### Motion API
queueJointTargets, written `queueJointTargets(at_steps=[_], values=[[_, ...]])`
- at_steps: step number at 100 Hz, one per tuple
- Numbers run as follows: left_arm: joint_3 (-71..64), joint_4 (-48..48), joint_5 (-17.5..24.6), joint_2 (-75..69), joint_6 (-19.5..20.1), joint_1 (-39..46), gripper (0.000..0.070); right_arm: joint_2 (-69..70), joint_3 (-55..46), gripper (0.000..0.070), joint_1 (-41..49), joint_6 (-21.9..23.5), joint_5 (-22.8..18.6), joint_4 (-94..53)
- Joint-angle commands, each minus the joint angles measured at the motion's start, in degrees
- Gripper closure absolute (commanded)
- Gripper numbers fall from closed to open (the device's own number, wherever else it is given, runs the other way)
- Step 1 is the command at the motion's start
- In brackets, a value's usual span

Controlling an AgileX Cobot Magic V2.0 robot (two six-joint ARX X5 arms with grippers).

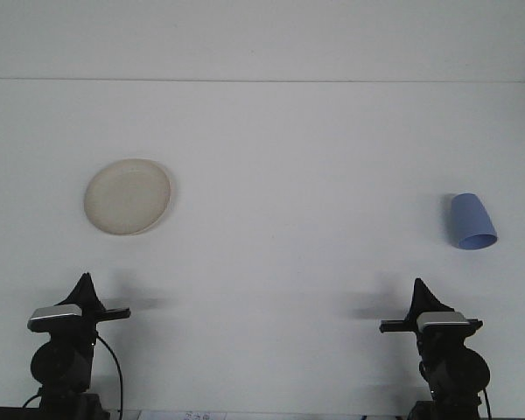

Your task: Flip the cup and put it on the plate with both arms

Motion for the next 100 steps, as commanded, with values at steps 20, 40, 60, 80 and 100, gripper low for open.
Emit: queueJointTargets(at_steps=[20, 40, 60, 80, 100], values=[[-1.11, 0.68, -0.07, -0.07, 0.07, 0.00, 0.0685, -0.02, -0.11, 0.0694, -0.07, -0.24, 0.00, 0.68], [-1.11, 0.68, -0.07, -0.07, 0.07, 0.00, 0.0685, -0.02, -0.11, 0.0694, -0.07, -0.24, 0.00, 0.68], [-1.11, 0.68, -0.07, -0.07, 0.07, 0.00, 0.0685, -0.02, -0.11, 0.0694, -0.07, -0.24, 0.00, 0.68], [-1.11, 0.68, -0.07, -0.07, 0.07, 0.00, 0.0685, -0.02, -0.11, 0.0694, -0.07, 0.48, -0.13, 0.76], [-1.11, 0.68, -0.07, -0.07, 0.07, 0.00, 0.0685, -0.02, -0.11, 0.0694, -0.04, 16.81, -3.96, 1.14]])
